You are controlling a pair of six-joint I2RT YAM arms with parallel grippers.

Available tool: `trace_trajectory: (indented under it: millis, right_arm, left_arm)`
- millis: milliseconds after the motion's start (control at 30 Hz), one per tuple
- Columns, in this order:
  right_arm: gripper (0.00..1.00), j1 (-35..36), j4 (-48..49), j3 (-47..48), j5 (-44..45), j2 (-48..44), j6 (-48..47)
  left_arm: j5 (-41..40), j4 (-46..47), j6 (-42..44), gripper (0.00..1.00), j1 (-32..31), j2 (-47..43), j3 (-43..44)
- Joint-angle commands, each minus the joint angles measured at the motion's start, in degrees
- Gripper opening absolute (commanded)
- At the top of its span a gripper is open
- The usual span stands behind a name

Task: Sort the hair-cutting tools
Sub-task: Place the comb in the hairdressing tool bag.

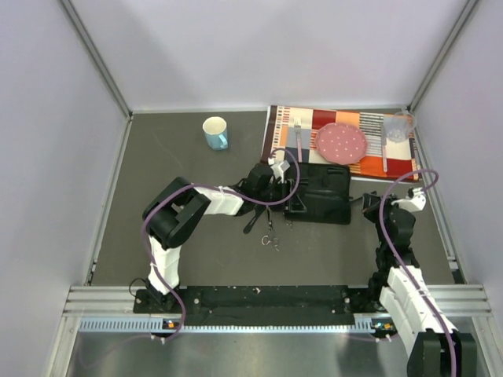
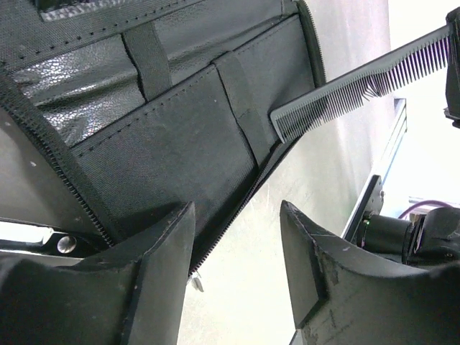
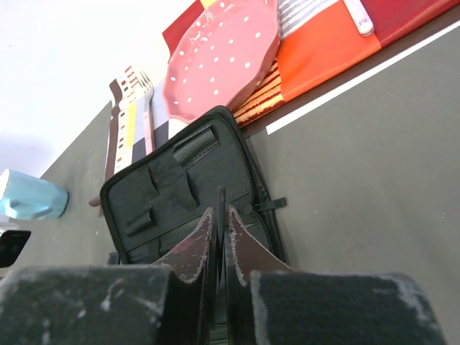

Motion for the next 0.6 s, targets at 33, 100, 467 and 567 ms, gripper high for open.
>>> trace_trajectory:
  millis: [33,100,467,567]
  right_arm:
    - [0.0,-0.55,-0.25,3.39,-5.14,-1.68,-0.55]
    - [0.0,-0.46,-4.19,7.76,-7.69,-2.56,0.25]
    - [0.0,-0.46,-21.51,26.77,-19.65,-8.27,4.37]
    - [0.0,-0.46,-22.84,29.59,-22.9,-9.16,5.7]
  left_arm:
    - [2.36,-3.7,4.29,0.64,-0.39,-3.27,0.24]
    - [3.58,-3.27,5.79,0.71,-0.48,-4.86,0.77]
    - [11.4,9.73,3.61,0.99,-0.21,-18.65,-1.25]
    - [12.72,18.95,-1.39,0.99,-0.04,-22.52,-2.74]
